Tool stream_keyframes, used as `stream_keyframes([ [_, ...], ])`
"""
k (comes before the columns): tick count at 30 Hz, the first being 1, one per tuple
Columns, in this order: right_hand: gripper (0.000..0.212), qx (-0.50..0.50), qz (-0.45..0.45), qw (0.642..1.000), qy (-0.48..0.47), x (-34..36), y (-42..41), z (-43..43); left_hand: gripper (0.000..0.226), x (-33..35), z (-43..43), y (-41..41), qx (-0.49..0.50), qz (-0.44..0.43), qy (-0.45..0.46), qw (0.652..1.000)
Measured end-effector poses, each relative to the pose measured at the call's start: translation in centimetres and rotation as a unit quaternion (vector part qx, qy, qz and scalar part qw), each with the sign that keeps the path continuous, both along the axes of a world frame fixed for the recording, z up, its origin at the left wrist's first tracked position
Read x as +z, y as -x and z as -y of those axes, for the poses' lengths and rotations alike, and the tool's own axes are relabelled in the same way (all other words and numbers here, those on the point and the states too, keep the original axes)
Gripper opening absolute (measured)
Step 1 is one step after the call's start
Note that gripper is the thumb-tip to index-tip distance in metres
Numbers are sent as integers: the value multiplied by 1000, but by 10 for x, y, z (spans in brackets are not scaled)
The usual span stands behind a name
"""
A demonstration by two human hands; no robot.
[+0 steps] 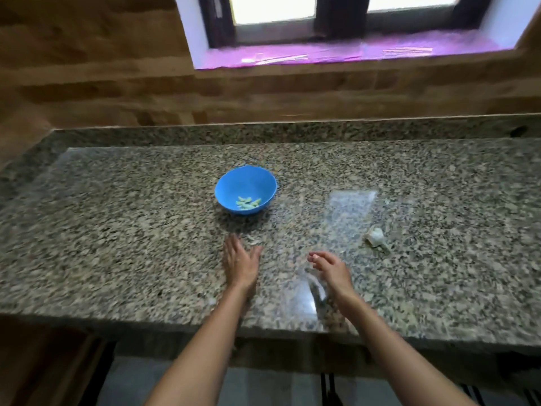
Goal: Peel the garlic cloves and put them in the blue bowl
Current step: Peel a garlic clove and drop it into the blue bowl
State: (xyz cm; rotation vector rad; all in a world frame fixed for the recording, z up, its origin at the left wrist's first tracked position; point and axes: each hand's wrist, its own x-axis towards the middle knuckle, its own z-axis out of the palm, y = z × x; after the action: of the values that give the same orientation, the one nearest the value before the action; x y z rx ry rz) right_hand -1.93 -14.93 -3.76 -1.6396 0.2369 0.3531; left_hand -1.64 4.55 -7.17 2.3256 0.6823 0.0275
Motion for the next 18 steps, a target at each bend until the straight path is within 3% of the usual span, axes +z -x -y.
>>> stream_keyframes([
  [2,14,10,-15,1000,-9,-8,-20,6,74,-8,5,-16,-30,7,-43,999],
  [6,18,7,-37,999,-34,-15,-45,3,45,-12,7,-33,-138,26,-94,986],
  [10,21,-13,-83,993,-86,-12,-55,-6,52,-7,5,-9,-163,43,-145,975],
  [18,20,-48,-126,976,-170,-1,-60,-30,25,18,-14,-10,-258,19,-254,932],
])
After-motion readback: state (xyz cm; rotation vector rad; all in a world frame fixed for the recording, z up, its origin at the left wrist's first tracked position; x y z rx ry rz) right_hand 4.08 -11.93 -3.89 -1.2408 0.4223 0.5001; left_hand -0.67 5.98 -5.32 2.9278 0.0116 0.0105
